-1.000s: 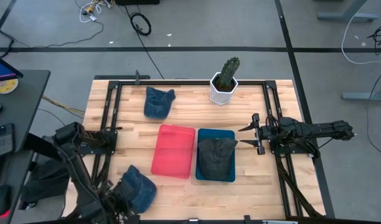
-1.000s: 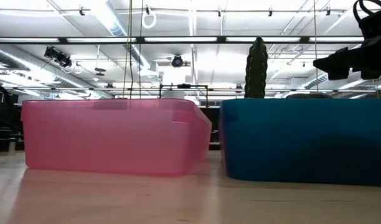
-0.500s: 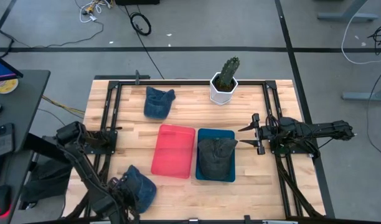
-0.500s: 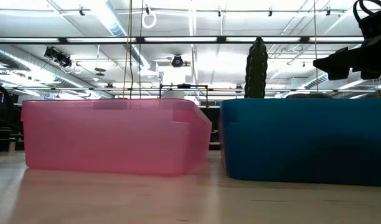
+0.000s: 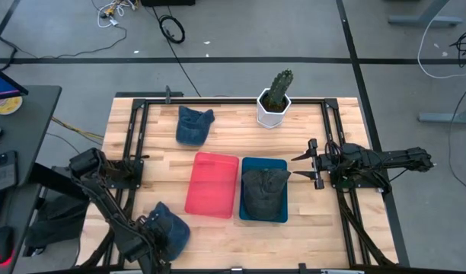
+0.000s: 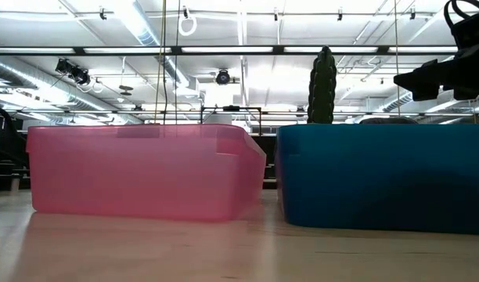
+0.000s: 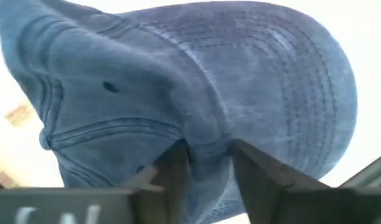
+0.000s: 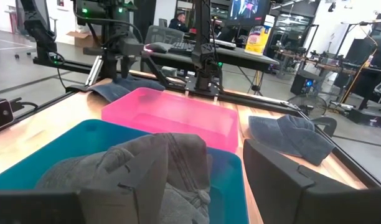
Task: Pick & Place hat
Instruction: Put the bottom blue cap into the red bin
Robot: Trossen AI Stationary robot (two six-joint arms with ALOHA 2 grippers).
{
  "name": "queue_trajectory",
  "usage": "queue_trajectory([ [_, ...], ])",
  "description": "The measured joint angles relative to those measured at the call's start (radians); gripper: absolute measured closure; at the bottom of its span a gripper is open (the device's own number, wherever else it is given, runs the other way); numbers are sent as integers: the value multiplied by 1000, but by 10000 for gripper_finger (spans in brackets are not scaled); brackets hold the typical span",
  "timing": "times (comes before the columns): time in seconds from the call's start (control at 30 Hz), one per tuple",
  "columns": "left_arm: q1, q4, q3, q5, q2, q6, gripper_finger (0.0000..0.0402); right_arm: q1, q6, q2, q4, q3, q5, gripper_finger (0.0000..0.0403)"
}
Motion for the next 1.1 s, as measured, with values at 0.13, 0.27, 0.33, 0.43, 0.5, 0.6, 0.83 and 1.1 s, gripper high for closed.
queue_trajectory([
  [0.13,6,32,0,59,0,91,373,0,0,0,0,0,0,191],
  [0.27,15,40,5,100,0,164,392,0,0,0,0,0,0,191],
  [0.33,20,30,27,119,-1,208,394,0,0,0,0,0,0,191],
  [0.43,20,10,80,129,-16,272,395,0,0,0,0,0,0,191],
  [0.5,28,8,129,148,-27,322,395,0,0,0,0,0,0,191],
  [0.6,35,-34,208,163,-46,409,395,0,0,0,0,0,0,191],
  [0.83,117,-219,396,116,-48,621,396,0,0,0,0,0,0,191],
  [1.1,291,-327,506,83,-47,1043,396,0,0,0,0,0,0,191],
])
